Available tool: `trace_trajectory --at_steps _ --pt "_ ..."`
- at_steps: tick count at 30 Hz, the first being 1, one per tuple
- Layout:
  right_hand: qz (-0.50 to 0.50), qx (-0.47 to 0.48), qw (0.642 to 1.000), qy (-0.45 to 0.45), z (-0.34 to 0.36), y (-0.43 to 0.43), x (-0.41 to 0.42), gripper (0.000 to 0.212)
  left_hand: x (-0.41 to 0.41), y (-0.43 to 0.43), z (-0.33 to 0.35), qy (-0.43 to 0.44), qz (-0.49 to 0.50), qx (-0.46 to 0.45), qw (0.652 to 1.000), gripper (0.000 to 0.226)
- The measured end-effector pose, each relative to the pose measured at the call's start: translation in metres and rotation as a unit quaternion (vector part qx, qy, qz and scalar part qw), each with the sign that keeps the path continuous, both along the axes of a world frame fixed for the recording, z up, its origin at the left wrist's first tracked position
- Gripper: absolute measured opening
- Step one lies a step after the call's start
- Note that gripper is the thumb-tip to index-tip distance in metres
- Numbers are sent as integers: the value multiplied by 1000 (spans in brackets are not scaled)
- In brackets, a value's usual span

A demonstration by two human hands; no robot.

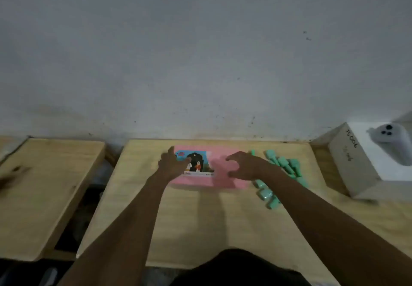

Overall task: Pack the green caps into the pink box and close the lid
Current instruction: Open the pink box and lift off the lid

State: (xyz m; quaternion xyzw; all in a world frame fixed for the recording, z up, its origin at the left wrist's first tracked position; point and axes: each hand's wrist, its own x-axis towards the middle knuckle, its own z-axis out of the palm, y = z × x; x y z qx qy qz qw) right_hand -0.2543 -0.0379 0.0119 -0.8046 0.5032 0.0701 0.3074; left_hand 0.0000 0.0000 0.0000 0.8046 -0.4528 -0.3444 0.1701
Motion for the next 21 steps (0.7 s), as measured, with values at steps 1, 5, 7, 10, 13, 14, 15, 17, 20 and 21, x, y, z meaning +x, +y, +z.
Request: trace_trajectory --at_steps 1,5,7,10,13,14,15,17,20,21 --pt "22 6 999 31 -6 8 2 79 5 8 -11 -10 17 27 999 95" --pt "58 -53 991 111 -27 32 5 92 25 37 -49 112 36 -11 993 60" --pt "64 -103 983 140 -32 34 8 85 30 41 -58 159 49 -46 985 35" --pt "68 -144 972 176 -35 33 15 79 38 42 -66 201 94 -73 972 52" --pt "73 -151 963 209 -36 38 19 82 40 43 -72 222 89 -78 968 51" --pt "75 -155 961 216 -37 38 19 83 39 44 -71 232 87 -85 965 49" --pt "77 -154 960 222 -37 38 20 84 38 45 -70 237 85 -88 964 50" --pt "81 -145 960 226 -37 36 22 83 38 49 -73 256 88 -99 958 57" --pt "81 -122 964 223 -31 32 23 81 38 53 -77 274 107 -100 950 67" --pt "84 -116 964 224 -28 30 23 80 37 54 -78 275 112 -101 950 68"
